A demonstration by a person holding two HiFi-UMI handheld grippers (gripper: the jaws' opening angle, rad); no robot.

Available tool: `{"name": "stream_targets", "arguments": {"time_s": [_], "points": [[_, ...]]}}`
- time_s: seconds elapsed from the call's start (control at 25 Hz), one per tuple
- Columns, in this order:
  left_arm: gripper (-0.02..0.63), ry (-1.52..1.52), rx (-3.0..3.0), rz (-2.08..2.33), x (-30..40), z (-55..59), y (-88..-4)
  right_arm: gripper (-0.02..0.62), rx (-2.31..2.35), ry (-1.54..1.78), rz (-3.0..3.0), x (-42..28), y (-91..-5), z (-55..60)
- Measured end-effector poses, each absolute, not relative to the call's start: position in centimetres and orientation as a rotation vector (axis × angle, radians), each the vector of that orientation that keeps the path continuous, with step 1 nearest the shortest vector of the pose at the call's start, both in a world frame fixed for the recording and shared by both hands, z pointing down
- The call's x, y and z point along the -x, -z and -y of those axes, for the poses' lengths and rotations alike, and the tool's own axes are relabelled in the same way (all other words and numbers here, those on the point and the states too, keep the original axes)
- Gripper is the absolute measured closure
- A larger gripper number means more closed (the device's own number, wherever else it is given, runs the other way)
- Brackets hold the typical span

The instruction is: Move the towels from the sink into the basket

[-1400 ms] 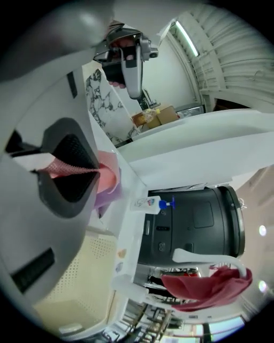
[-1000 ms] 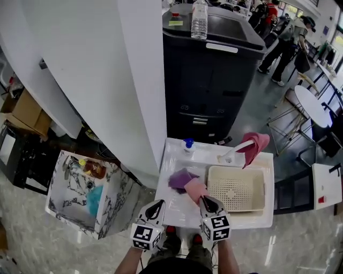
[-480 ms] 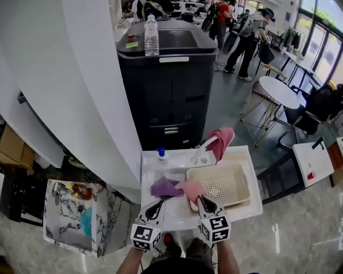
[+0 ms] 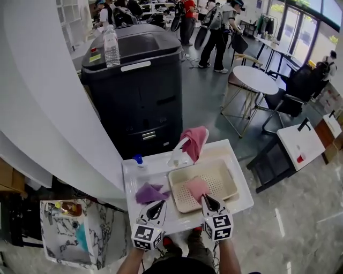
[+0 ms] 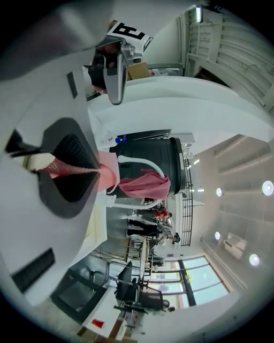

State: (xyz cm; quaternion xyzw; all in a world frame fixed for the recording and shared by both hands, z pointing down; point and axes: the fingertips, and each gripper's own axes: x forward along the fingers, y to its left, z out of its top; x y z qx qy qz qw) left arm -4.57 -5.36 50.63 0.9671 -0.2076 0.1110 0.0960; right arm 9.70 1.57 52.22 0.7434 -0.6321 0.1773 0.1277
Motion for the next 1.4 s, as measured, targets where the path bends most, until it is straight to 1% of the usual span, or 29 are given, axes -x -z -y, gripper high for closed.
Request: {"name": "stream_targets", "arguments": {"time_s": [0.32,0.68,1.4], "points": [[0.603,-0.382,-2.874,0.571,-0.8,5.1,-50.9,0.557,-2.203,-0.556,1.797,-15.6,-53.2,-1.8],[0.603,-0.431,-2.84,0.561,-6.3,5.2,-52.9,0.557,-2.197,-0.662,1.752,-21.6,-56.6,-2.4],[0.603,-0.598,-2.715,0.599,-12.7,5.7,-59.9,0.557,-2.048,-0.884,1.754,-27.6,-65.3,-2.3]]}}
